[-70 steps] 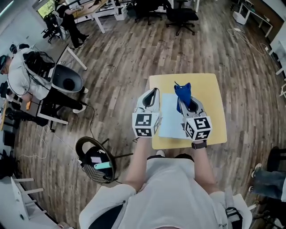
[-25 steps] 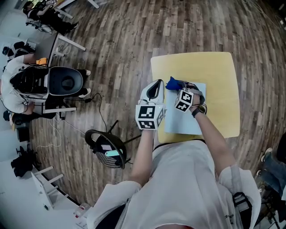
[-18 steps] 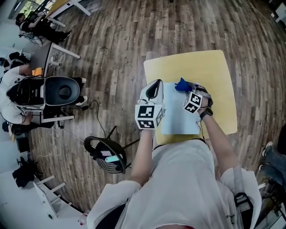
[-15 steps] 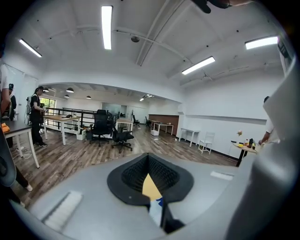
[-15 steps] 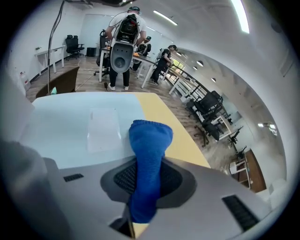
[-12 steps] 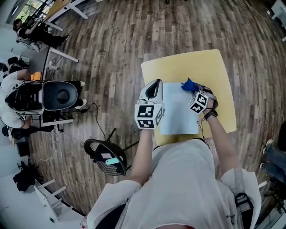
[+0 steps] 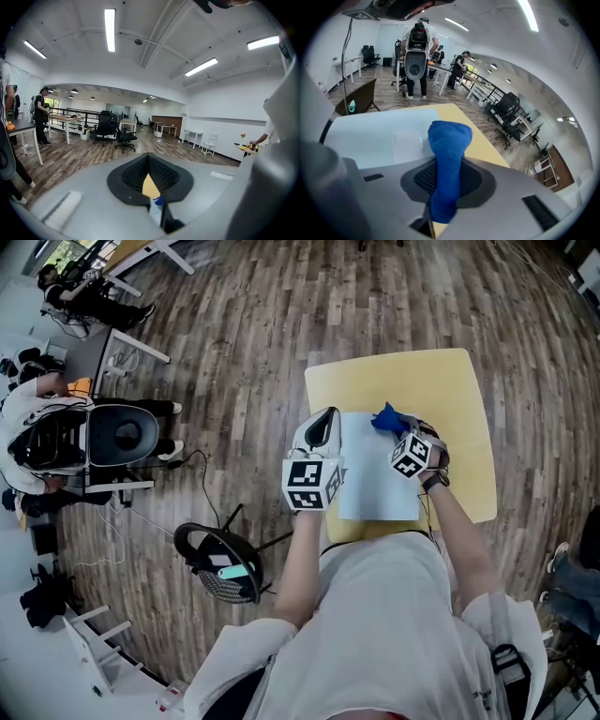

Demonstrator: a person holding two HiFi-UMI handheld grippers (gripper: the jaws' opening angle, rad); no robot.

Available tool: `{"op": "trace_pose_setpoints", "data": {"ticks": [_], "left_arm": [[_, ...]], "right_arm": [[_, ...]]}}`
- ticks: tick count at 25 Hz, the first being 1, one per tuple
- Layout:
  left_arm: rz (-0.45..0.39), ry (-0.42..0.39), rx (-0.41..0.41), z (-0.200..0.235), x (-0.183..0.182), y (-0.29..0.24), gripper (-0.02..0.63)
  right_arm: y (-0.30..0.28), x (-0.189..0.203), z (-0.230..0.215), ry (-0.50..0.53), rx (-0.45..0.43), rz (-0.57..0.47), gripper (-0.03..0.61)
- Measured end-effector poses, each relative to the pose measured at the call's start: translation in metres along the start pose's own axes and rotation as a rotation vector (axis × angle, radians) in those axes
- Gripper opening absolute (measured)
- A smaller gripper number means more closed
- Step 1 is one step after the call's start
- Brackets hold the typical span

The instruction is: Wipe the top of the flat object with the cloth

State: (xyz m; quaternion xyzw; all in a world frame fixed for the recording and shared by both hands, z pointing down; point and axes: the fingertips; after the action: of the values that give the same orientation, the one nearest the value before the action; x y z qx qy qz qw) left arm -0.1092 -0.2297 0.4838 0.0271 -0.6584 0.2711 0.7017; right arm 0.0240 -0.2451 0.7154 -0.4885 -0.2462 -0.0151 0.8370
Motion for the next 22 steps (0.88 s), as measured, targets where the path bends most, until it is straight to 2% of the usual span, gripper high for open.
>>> {"op": "trace_pose_setpoints", "data": {"ticks": [7,11,17,22], "left_arm": [[-0.005,0.049,-0.08,0.032,0.004,0.023,0.006],[-0.004,0.056,-0.105,0.041,0.007,0.032,0.006],[0.005,0.098,-0.098,0.045,0.014,0.034,0.006],[0.004,0.107,-0.06,0.038,0.013,0.023,0.006]], "right_arm": [[-0.016,-0.094,0.043,0.105,-0.1,-0.103,0.072],[-0.037,-0.126,0.073,0.181,-0.152,-0.09,0.074],[-0.049,-0.117,0.081,0.236,-0.14,-0.075,0.074],[-0.038,-0.073,0.064,0.217,-0.114,-0.031,0.074]]}}
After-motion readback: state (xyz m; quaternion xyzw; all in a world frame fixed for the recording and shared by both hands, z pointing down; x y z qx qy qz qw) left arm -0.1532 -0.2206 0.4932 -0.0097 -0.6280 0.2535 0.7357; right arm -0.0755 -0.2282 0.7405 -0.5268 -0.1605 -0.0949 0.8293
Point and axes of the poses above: the fingertips, and each gripper's own axes: y backward along the fingers, z to its left, x out of its underside, and after that the axes turned 3 degrees about z, right-handed
